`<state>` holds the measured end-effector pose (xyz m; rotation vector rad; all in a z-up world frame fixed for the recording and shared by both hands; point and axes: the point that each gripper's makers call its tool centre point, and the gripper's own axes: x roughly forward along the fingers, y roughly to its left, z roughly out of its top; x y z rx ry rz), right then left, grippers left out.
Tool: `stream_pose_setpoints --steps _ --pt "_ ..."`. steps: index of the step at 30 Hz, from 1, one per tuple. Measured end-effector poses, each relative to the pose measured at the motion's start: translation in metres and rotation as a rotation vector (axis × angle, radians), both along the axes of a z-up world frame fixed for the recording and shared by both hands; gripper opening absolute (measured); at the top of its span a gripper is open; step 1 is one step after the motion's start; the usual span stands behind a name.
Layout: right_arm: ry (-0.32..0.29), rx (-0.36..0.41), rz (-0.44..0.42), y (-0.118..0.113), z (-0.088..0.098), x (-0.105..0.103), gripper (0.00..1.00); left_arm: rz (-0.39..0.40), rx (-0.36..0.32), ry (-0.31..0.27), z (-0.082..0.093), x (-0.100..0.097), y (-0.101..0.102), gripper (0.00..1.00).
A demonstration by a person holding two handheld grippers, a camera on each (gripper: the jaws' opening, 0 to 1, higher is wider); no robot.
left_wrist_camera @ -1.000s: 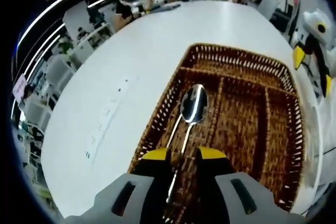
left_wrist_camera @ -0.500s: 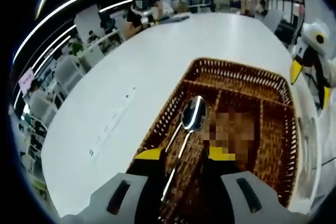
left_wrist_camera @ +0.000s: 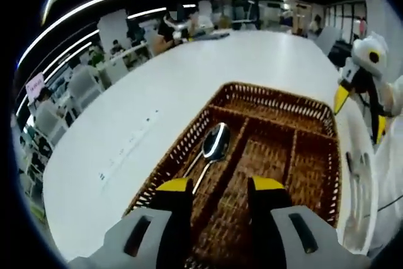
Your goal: Arrange the knives, forks, and spoons in their matching storage slots by inserting each utensil handle-first until every utensil is classified and aligned in the correct compartment
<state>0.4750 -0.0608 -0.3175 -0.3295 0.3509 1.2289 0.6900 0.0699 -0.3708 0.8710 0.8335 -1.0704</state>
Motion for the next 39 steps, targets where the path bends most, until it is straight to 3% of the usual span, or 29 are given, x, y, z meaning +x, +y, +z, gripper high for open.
stream_pose_setpoints --steps 5,9,14,18,20,27,32,34,39 --pt "0.0 -0.002 0.003 0.002 -0.001 -0.001 0.64 0.024 -0.017 -0.002 0.002 -0.002 0.003 0.38" --pt "0.004 -0.008 0.008 0.004 -0.002 -0.003 0.64 0.094 -0.127 0.021 0.009 -0.013 0.0 0.39" --pt "0.006 -0.011 0.009 0.006 -0.003 -0.005 0.64 0.177 -0.201 -0.052 0.022 -0.012 0.006 0.42" --pt "0.011 -0.012 0.015 0.01 -0.005 -0.006 0.64 0.215 -0.295 -0.062 0.033 -0.025 0.003 0.43" --pt "0.012 -0.014 0.021 0.014 -0.005 -0.006 0.64 0.231 -0.372 -0.06 0.04 -0.043 0.0 0.45" --pt "0.012 -0.023 0.028 0.017 -0.005 -0.007 0.64 0.262 -0.443 -0.101 0.046 -0.062 0.003 0.46" --pt "0.013 -0.034 0.039 0.021 -0.005 -0.007 0.64 0.267 -0.53 -0.136 0.057 -0.081 -0.001 0.48" --pt "0.01 -0.04 0.051 0.025 -0.005 -0.008 0.64 0.27 -0.586 -0.162 0.069 -0.094 0.0 0.48" --pt "0.011 -0.046 0.056 0.028 -0.006 -0.008 0.64 0.263 -0.61 -0.171 0.073 -0.104 -0.002 0.48"
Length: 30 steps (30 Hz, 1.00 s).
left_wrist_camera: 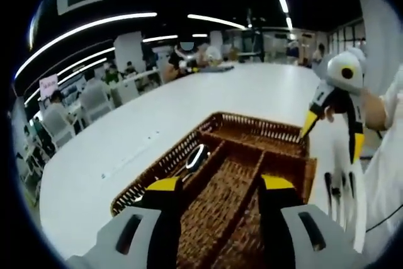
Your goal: Arrange the knives, forks, and spoons in their matching storage slots by inserting each utensil handle-first until every utensil is classified and aligned in the correct compartment
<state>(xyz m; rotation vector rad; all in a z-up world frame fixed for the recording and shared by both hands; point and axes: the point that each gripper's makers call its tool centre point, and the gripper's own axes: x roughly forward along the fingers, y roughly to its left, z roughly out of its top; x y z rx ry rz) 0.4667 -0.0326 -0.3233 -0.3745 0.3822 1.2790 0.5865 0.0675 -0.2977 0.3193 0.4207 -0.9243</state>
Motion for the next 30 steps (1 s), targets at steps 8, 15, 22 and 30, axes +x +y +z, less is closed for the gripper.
stream_pose_setpoints --steps 8,15,22,30 --pt "-0.003 -0.009 0.007 0.003 0.0 -0.001 0.64 0.0 -0.036 -0.02 0.005 -0.016 -0.002 0.52" --pt "-0.002 -0.018 0.017 0.006 -0.001 -0.003 0.65 -0.009 -0.062 -0.043 0.011 -0.031 -0.006 0.53" --pt "-0.004 -0.025 0.027 0.008 -0.001 -0.004 0.65 -0.012 -0.069 -0.049 0.011 -0.04 -0.007 0.57" --pt "-0.009 -0.036 0.04 0.011 -0.002 -0.007 0.65 -0.015 -0.083 -0.06 0.013 -0.055 -0.009 0.59"
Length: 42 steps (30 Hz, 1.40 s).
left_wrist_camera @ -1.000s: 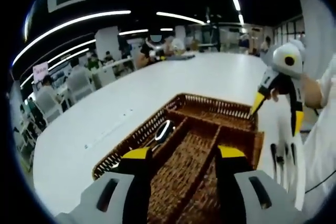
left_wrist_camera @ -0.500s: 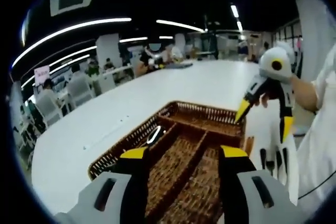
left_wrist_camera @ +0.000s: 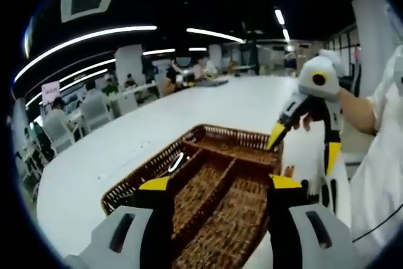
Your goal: Arrange the knives, forks, and spoons in their matching storage slots by inserting each utensil handle-first until every utensil is classified and aligned in the correct compartment
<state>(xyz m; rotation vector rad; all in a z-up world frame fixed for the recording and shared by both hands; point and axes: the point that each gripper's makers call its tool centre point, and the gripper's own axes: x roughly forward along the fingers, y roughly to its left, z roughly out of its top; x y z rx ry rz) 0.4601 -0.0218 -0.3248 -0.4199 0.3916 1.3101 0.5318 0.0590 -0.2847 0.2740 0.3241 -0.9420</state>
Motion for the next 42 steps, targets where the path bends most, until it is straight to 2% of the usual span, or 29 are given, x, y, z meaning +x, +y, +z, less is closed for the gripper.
stream_pose_setpoints --steps 8,21,24,27,42 --pt "-0.014 -0.015 0.02 0.003 0.0 -0.004 0.65 -0.016 -0.01 -0.005 -0.002 -0.018 -0.004 0.61" --pt "-0.026 -0.043 0.033 0.008 -0.001 -0.01 0.64 -0.036 -0.023 0.006 -0.014 -0.047 -0.004 0.67" --pt "-0.029 -0.047 0.038 0.009 0.0 -0.012 0.64 -0.045 -0.055 0.008 -0.014 -0.056 -0.005 0.73" --pt "-0.03 -0.05 0.041 0.01 -0.001 -0.013 0.64 -0.045 -0.058 0.016 -0.017 -0.061 -0.005 0.74" --pt "-0.037 -0.073 0.064 0.018 -0.003 -0.016 0.63 -0.005 -0.093 0.036 -0.027 -0.073 0.003 0.8"
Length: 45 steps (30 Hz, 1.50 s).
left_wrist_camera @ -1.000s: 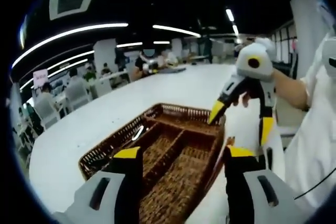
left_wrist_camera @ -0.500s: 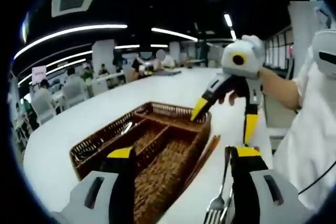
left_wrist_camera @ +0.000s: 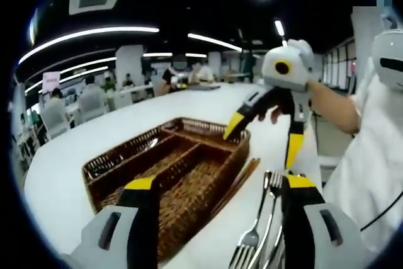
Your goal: Arrange the knives, forks, and spoons in their matching storage slots by inserting each utensil handle-first until every utensil is classified and aligned in the correct compartment
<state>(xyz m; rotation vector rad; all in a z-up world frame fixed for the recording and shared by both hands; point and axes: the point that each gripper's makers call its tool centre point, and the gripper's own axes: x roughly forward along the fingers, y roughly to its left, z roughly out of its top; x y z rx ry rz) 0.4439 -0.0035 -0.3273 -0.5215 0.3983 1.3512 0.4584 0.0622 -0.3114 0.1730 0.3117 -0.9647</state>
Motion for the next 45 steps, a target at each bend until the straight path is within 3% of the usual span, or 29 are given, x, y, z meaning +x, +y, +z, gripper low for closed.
stream_pose_setpoints --steps 25,45 --pt "0.0 -0.044 0.052 0.019 -0.012 -0.004 0.61 0.061 -0.035 0.03 -0.023 -0.02 0.009 0.99" --pt "0.007 -0.084 0.095 0.031 -0.022 -0.011 0.53 0.08 -0.044 0.018 -0.027 -0.022 0.016 0.99"
